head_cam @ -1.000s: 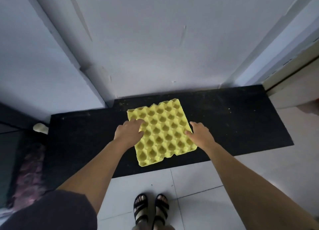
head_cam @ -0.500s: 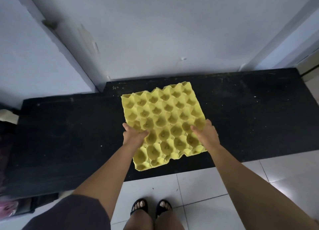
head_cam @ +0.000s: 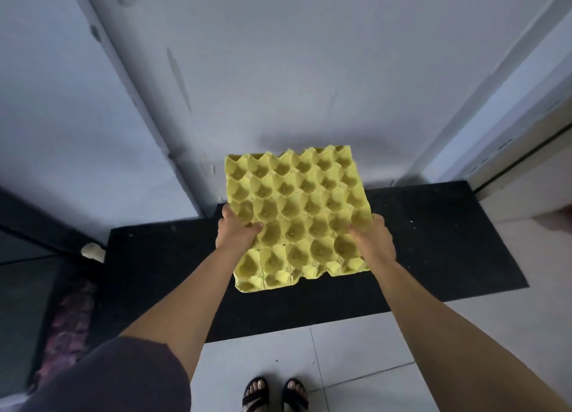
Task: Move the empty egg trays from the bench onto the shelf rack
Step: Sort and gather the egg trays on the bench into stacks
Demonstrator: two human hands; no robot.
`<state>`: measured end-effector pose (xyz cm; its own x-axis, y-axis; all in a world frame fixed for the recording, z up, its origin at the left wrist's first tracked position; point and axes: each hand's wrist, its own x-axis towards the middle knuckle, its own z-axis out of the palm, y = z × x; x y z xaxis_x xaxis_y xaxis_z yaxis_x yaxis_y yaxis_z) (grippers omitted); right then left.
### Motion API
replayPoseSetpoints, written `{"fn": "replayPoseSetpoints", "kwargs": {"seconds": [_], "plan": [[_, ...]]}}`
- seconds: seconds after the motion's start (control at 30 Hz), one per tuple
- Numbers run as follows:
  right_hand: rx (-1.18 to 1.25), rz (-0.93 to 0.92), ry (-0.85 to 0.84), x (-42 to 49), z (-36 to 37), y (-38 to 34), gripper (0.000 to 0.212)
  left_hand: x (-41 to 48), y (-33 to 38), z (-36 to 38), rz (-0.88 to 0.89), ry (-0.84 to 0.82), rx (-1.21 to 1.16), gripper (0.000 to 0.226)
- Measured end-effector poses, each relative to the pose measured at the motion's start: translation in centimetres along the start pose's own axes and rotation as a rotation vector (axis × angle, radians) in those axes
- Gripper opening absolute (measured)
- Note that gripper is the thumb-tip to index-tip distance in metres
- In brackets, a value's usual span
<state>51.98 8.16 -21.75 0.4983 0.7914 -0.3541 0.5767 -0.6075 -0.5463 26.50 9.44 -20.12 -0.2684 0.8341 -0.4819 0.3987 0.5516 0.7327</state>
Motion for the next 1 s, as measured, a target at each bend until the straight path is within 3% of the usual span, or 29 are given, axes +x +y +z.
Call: {"fn": "replayPoseSetpoints", "kwargs": {"seconds": [0.2,0.4,0.5,0.67,0.8,0.87,1.0], "plan": [[0.045,-0.119,0.082,-4.8,-9.0,-8.5,0.062,-5.7,9.5,-7.6,0.207,0.093,-0.017,0.078],[0.058,-0.381,0.234,-8.8,-14.8,-13.9,0.064,-10.1,16.3,-14.2,0.430,0.218,-0.085,0.073],[0.116,-0.484,0.265,-10.2,-16.3,-16.0,0.061,-11.6,18.2,-16.6,0.529,0.280,-0.140,0.072],[0.178,-0.649,0.309,-12.2,-17.7,-18.8,0.084,-14.7,19.9,-20.6,0.660,0.364,-0.175,0.068],[0.331,-0.770,0.308,-14.5,-18.3,-20.9,0.082,-17.8,20.6,-24.2,0.734,0.409,-0.165,0.067],[0.421,-0.817,0.290,-15.7,-18.6,-21.6,0.080,-20.1,20.8,-25.3,0.734,0.535,-0.070,0.071],[0.540,-0.901,0.248,-18.3,-19.3,-22.6,0.078,-26.2,19.6,-24.9,0.769,0.899,0.433,0.067]]}}
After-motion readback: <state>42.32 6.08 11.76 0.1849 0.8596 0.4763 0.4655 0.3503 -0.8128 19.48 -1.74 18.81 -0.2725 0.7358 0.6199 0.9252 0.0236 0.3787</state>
